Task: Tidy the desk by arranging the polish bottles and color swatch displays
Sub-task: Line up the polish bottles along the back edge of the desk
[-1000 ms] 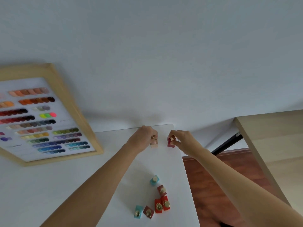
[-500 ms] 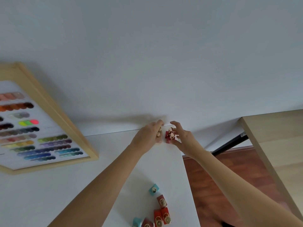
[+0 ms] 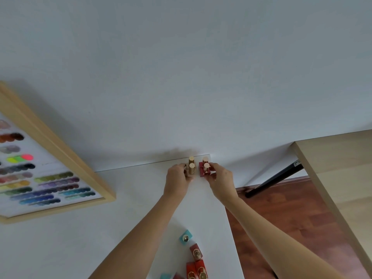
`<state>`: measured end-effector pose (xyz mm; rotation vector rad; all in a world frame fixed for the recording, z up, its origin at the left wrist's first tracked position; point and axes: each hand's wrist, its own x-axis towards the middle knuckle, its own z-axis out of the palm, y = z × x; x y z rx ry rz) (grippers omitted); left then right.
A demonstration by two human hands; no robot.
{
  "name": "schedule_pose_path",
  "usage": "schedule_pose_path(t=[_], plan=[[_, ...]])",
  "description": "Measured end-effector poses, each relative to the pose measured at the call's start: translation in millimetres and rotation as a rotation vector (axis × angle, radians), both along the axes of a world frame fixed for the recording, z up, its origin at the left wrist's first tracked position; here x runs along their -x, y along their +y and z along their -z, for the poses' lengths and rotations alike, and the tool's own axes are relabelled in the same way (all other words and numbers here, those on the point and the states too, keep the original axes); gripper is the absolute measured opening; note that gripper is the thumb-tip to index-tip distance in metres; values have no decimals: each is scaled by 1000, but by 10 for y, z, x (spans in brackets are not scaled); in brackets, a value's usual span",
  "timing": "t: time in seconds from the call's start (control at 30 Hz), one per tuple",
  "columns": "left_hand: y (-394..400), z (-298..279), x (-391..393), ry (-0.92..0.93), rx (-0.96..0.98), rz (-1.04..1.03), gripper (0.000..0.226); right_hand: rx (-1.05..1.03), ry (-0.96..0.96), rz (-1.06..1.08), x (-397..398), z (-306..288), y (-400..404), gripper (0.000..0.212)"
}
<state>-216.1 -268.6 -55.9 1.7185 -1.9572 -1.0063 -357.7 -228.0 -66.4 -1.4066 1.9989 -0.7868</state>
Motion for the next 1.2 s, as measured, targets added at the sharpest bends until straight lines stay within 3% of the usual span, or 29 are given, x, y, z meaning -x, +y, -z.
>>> schedule_pose_path(t=[0.4, 0.83, 0.93, 1.1, 1.2], plan=[[-148, 56, 300, 92, 29, -81, 5, 46, 0, 73, 85, 96, -224, 14], [-253, 69, 336, 67, -15, -124, 11, 33, -6, 69, 129, 97, -334, 16], [-239, 44, 272, 57, -45, -116, 16, 6, -40, 76, 123, 81, -295, 12], [-44, -32, 21, 71, -94, -104, 42, -51, -71, 62, 115, -6, -47, 45], [169, -123, -234, 86, -136, -15, 49, -71, -16, 7, 93, -64, 180, 41]])
